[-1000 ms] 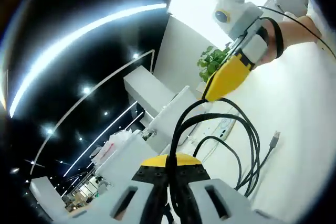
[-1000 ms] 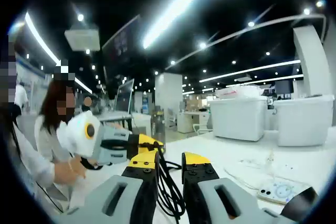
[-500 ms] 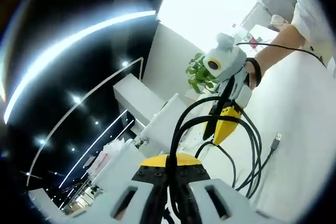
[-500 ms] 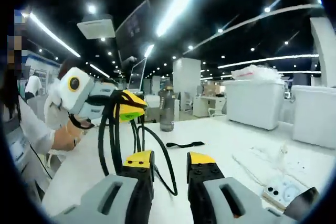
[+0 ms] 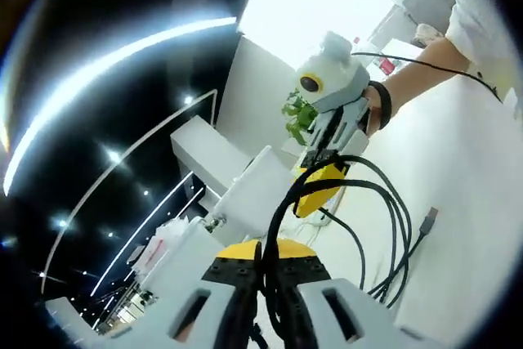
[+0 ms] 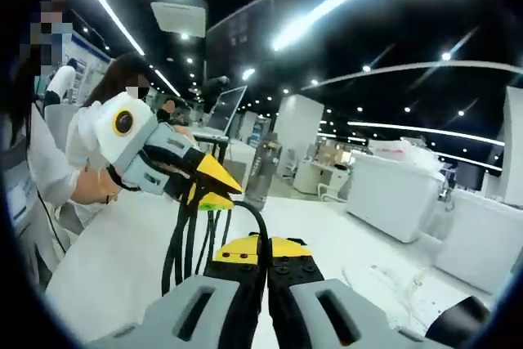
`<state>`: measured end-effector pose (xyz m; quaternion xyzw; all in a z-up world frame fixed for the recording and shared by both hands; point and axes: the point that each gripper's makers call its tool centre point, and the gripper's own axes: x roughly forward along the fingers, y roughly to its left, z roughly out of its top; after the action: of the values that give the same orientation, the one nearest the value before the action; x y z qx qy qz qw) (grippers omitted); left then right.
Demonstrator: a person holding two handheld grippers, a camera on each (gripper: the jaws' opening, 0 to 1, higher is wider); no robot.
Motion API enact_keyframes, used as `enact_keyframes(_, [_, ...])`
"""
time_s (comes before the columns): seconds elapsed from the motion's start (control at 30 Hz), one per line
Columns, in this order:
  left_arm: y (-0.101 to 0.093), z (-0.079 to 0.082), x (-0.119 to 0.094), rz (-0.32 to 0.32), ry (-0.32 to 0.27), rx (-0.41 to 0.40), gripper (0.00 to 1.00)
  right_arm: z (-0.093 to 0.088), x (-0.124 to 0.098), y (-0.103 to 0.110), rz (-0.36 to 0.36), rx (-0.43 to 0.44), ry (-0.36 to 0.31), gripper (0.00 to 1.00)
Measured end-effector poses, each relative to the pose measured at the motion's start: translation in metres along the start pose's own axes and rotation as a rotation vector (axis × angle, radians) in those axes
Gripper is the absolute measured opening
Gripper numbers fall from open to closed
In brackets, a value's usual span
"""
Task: Coil the Type-C to USB data cable on the desktop and secure it with Velcro straps.
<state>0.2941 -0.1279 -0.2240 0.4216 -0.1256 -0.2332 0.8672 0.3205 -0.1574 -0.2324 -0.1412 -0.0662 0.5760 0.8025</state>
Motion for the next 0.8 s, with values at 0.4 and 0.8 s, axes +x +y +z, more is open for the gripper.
enact_keyframes(0.4, [-0.002, 0.000, 0.004, -0.005, 0.012, 0.050, 0.07, 0.017, -0.006, 0.028, 0.197, -0.001, -0.035, 0.01])
enact_keyframes(0.8, [0.007, -0.014, 0.010, -0.004, 0.156, -0.029, 0.04, 0.039, -0.030, 0.003, -0.043, 0.123, -0.125, 0.23])
